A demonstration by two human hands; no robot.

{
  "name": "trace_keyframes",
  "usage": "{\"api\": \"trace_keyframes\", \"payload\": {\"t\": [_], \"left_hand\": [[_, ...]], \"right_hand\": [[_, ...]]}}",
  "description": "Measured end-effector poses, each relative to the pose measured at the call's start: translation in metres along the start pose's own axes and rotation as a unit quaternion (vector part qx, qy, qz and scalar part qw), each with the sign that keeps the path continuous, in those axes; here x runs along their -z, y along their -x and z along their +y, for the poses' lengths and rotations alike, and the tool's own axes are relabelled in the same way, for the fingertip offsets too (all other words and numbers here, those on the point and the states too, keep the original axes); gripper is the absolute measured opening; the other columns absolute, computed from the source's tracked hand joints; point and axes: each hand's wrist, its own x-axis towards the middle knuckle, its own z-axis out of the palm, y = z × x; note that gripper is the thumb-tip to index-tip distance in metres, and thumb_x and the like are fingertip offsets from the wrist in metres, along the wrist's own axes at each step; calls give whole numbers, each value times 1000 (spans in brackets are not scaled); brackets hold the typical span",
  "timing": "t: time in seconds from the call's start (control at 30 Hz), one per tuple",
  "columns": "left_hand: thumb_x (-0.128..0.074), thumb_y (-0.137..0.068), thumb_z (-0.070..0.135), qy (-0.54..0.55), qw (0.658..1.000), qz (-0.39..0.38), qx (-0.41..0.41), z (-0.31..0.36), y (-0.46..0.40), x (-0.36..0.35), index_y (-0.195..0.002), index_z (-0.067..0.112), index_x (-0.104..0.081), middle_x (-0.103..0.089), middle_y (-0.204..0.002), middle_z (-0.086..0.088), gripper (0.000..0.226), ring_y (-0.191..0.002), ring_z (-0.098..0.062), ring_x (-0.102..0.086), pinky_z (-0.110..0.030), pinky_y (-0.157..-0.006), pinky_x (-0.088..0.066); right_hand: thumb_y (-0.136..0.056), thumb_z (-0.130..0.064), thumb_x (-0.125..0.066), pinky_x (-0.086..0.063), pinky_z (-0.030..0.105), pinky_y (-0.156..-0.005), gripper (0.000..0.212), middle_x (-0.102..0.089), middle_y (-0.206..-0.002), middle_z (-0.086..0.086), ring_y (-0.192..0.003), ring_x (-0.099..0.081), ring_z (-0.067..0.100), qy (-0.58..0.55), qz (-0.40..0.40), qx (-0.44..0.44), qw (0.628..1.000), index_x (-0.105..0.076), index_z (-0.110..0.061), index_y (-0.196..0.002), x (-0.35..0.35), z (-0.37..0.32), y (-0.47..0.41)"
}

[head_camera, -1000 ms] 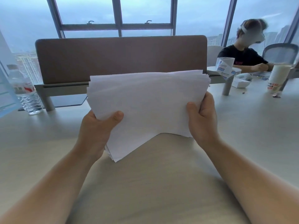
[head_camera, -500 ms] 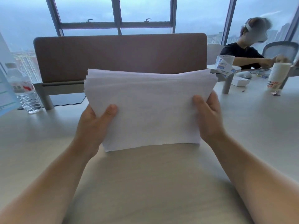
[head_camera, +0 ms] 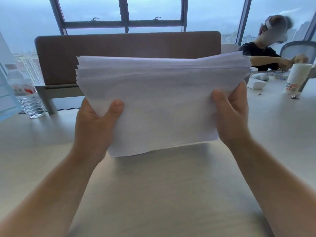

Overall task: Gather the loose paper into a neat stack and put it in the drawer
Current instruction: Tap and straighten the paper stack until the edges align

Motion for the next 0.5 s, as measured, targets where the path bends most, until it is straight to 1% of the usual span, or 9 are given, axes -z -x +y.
{"api": "trace_keyframes", "payload": {"t": [0.07, 0.13, 0.17, 0.23, 0.3, 0.37, 0.43, 0.5], "left_hand": [[-80, -81, 41, -16, 1000, 3, -4, -1, 0, 2, -113, 36, -67, -78, -112, 10, 35, -103, -14, -75, -38, -87, -60], [-81, -79, 45, -28, 1000, -4, 3, -4, 0, 4, -111, 37, -70, -78, -111, 9, 34, -102, -16, -75, -43, -88, -60], [-81, -78, 47, -32, 999, -14, 12, -6, 0, 5, -108, 38, -72, -79, -111, 8, 33, -101, -18, -76, -46, -89, -61], [-80, -75, 52, -43, 998, -33, 34, -8, 1, 8, -103, 42, -75, -80, -107, 9, 30, -98, -18, -76, -50, -91, -61], [-76, -78, 57, -79, 995, -44, 43, -11, 2, 10, -97, 45, -75, -80, -101, 13, 22, -92, -15, -76, -51, -89, -61], [-70, -91, 50, -123, 992, -27, 25, -11, 2, 11, -91, 44, -73, -78, -91, 20, 7, -81, -6, -73, -45, -81, -61], [-65, -100, 37, -145, 989, 9, 15, -10, 3, 10, -86, 41, -70, -73, -81, 27, 16, -70, 3, -66, -34, -71, -56], [-61, -102, 30, -147, 988, 49, 19, -11, 3, 7, -85, 35, -68, -71, -77, 29, 19, -65, 8, -63, -28, -66, -51]], "right_hand": [[-88, -18, -59, -49, 26, -87, 31, -62, -104, -19, -96, -58, 0, 33, 3, -7, 999, -55, -37, -112, 0, 1, 0], [-87, -24, -60, -50, 27, -83, 27, -60, -97, -26, -92, -58, -2, 58, 2, -27, 998, -55, -36, -110, 2, 7, -1], [-85, -28, -61, -52, 31, -83, 25, -60, -95, -26, -91, -59, -1, 65, -2, -46, 997, -55, -35, -109, 2, 12, -1], [-82, -33, -63, -55, 44, -88, 23, -62, -96, -21, -91, -60, 4, 74, -14, -90, 993, -55, -35, -104, 2, 22, -1], [-77, -33, -66, -55, 49, -91, 26, -65, -99, -16, -93, -62, 9, 77, -30, -122, 989, -54, -37, -100, 2, 28, 1], [-73, -29, -68, -57, 51, -89, 34, -68, -108, -8, -100, -66, 17, 63, -53, -137, 987, -56, -38, -104, 2, 32, 1], [-73, -21, -69, -60, 50, -84, 39, -73, -112, 0, -102, -71, 28, 34, -76, -166, 983, -61, -34, -110, 3, 37, -1], [-78, -11, -69, -59, 45, -77, 39, -77, -107, 6, -94, -73, 32, -2, -81, -229, 970, -67, -24, -114, 6, 42, -5]]}}
